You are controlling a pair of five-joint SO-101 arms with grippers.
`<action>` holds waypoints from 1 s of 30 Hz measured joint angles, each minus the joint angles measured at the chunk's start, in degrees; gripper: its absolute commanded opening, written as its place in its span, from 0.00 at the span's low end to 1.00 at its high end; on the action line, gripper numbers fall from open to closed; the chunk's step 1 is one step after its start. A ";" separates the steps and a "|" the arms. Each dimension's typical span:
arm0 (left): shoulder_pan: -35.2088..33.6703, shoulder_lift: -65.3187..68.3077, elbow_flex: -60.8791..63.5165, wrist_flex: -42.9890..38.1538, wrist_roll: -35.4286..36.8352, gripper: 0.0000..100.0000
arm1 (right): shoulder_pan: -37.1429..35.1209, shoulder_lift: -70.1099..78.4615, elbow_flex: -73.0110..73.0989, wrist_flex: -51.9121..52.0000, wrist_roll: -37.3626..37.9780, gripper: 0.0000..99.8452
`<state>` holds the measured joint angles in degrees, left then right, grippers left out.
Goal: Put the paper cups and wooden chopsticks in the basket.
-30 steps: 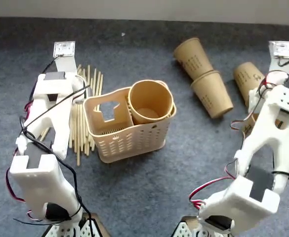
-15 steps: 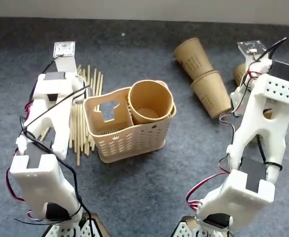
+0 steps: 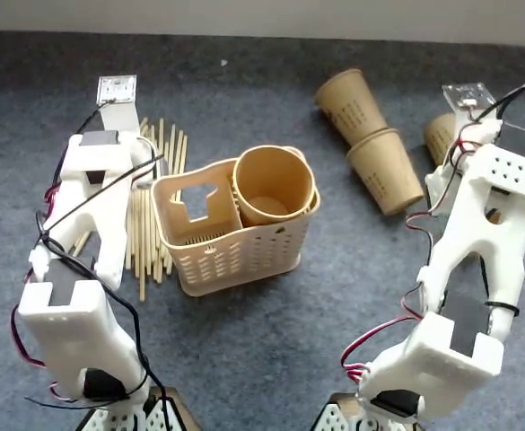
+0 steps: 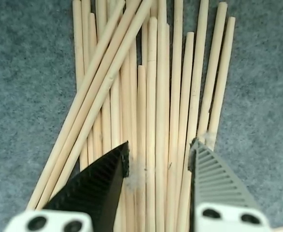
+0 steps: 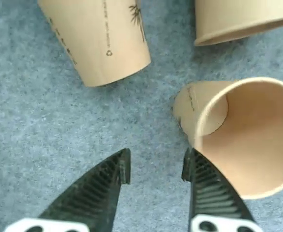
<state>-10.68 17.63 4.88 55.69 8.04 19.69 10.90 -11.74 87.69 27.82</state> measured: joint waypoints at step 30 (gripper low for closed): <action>0.00 0.00 0.00 0.00 0.00 0.22 | 1.23 14.51 -11.87 4.57 0.00 0.19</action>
<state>-10.68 17.63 4.88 55.69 8.04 20.92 25.41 -23.60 92.26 27.82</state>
